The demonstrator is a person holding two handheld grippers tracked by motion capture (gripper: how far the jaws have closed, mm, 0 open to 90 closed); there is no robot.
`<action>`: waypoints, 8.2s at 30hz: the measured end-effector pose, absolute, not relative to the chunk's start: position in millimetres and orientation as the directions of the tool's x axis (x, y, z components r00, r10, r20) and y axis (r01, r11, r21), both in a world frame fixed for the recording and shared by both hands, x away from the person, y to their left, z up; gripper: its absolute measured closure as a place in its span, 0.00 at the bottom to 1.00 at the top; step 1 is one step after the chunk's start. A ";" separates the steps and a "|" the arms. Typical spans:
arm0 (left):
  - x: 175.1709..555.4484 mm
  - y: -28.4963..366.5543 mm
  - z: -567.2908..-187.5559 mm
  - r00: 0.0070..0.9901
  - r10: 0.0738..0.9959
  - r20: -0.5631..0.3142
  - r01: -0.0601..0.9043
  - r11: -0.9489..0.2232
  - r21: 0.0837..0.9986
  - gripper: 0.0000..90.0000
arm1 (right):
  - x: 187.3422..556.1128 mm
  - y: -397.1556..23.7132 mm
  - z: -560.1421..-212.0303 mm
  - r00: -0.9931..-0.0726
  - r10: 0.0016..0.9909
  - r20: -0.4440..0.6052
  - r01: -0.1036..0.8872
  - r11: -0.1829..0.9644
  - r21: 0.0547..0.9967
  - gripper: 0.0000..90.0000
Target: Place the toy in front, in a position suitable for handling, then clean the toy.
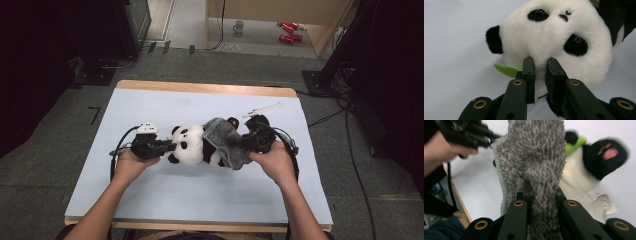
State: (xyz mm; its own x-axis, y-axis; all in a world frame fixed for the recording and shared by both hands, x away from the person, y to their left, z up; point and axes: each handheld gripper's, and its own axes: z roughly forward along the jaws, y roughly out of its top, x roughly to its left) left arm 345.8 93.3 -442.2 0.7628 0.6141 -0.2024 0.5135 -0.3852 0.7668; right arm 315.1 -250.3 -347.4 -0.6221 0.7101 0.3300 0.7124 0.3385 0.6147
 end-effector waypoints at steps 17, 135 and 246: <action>348.5 91.8 -443.2 0.761 0.609 -0.221 0.529 -0.387 0.755 0.90 | 310.0 -277.8 -385.2 -0.570 0.762 0.306 0.750 0.332 0.572 0.90; 350.9 99.4 -452.7 0.856 0.470 -0.214 0.382 -0.297 0.875 0.31 | 365.7 -206.9 -367.9 -0.652 0.719 0.239 0.670 0.400 0.625 0.90; 361.1 84.0 -432.6 0.701 0.640 -0.314 0.561 -0.224 0.797 0.71 | 390.8 -164.5 -363.4 -0.585 0.759 0.287 0.726 0.331 0.602 0.89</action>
State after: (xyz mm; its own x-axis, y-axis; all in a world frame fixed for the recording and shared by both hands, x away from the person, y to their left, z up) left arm 361.1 84.0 -432.6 0.7013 0.6399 -0.3143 0.5615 -0.2241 0.7966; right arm 390.8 -164.5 -363.4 -0.5846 0.7588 0.2872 0.7261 0.3314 0.6024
